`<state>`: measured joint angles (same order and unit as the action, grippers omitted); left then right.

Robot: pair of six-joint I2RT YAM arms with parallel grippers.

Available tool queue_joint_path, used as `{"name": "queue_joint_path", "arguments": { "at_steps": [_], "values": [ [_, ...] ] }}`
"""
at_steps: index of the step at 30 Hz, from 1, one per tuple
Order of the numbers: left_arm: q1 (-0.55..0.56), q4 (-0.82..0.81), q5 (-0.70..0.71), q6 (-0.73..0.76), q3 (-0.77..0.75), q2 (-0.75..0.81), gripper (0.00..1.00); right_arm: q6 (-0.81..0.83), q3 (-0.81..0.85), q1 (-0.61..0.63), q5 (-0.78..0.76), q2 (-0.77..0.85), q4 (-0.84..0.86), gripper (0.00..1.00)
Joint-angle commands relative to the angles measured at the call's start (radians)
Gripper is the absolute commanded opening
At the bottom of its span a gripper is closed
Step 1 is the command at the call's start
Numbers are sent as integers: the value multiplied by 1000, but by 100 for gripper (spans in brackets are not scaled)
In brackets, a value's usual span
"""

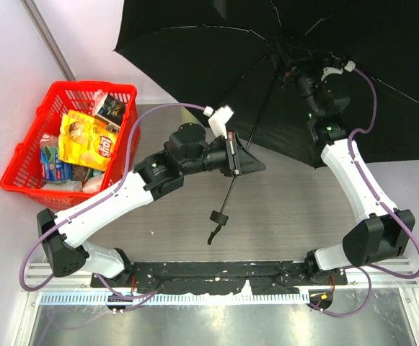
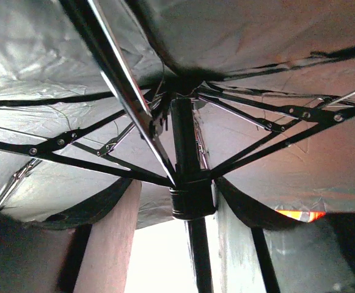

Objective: Put away the umbrella

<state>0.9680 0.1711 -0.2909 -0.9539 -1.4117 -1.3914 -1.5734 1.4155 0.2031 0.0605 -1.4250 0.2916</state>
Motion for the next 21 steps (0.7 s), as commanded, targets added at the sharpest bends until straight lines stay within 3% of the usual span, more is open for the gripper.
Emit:
{"name": "queue_joint_path", "arguments": {
  "at_steps": [1,3,4,7,8,9,14,21],
  "values": [
    [28,-78,-51,84,6,98,0,44,16,-36,-136,-8,101,53],
    [26,-84,-45,84,17,107,0,35,-7,-37,-134,-15,165,46],
    [28,-88,-44,84,25,114,0,11,-22,-47,-119,-20,203,37],
    [28,-97,-40,81,40,124,0,9,-59,-53,-117,-14,293,33],
    [28,-105,-42,75,46,129,0,18,-61,-54,-116,-14,305,22],
    [28,-117,-45,69,52,129,0,26,-58,-54,-87,-18,316,0],
    [26,-145,-24,31,48,112,0,55,0,-51,65,-23,274,0],
    [-1,-99,24,-5,-67,38,0,168,-133,107,269,105,286,0]
  ]
}}
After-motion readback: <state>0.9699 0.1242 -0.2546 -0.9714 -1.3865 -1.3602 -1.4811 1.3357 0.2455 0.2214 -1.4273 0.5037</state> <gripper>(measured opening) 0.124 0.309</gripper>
